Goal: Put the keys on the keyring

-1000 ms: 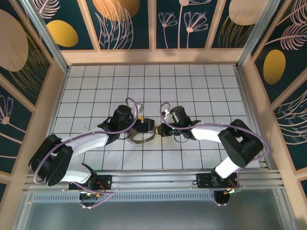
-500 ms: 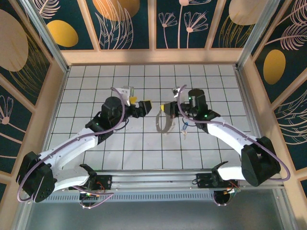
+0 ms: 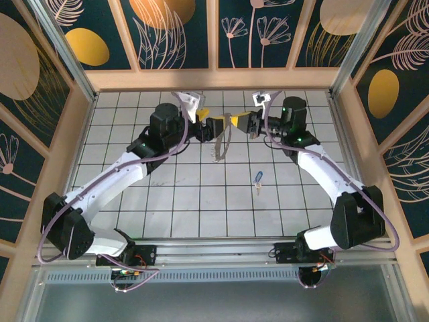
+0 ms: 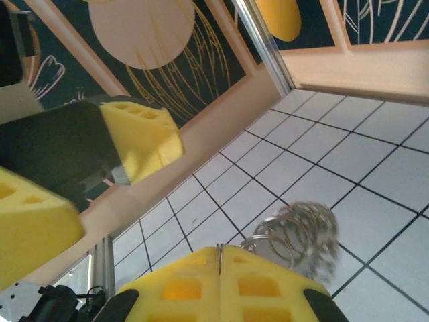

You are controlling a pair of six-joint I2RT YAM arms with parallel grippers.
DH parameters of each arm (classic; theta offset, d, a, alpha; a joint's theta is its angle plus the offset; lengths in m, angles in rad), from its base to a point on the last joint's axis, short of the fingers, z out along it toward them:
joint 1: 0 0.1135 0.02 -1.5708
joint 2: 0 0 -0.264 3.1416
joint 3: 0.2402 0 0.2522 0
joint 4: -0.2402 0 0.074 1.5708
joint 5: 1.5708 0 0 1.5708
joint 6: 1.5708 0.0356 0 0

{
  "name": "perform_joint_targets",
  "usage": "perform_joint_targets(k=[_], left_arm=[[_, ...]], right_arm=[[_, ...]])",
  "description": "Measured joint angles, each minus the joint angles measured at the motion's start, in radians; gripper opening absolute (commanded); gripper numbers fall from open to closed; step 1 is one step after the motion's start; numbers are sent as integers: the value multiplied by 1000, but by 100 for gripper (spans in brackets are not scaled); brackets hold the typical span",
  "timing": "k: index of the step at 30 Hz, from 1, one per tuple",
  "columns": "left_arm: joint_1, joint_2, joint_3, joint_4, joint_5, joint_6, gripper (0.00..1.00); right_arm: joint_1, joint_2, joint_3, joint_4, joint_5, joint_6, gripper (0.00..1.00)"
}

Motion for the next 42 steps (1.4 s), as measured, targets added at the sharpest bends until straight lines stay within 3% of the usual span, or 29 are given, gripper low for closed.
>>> perform_joint_targets(k=[8,15,22,36,42], left_arm=[[110,82,24,26,272,6,51],[111,140,46,88,502,-2,43],[118,187,50,198,626,-65,25],[124,264,63,412,730,-224,24],[124,286,65,458,742,-255,31]], right_arm=[[-66,72,15,101,-132,50,0],[-71,92,15,193,-194,111,0],[-71,112,15,275,-214,176,0],[-71,112,15,341,-229,231,0],[-71,112,14,345,-229,245,0]])
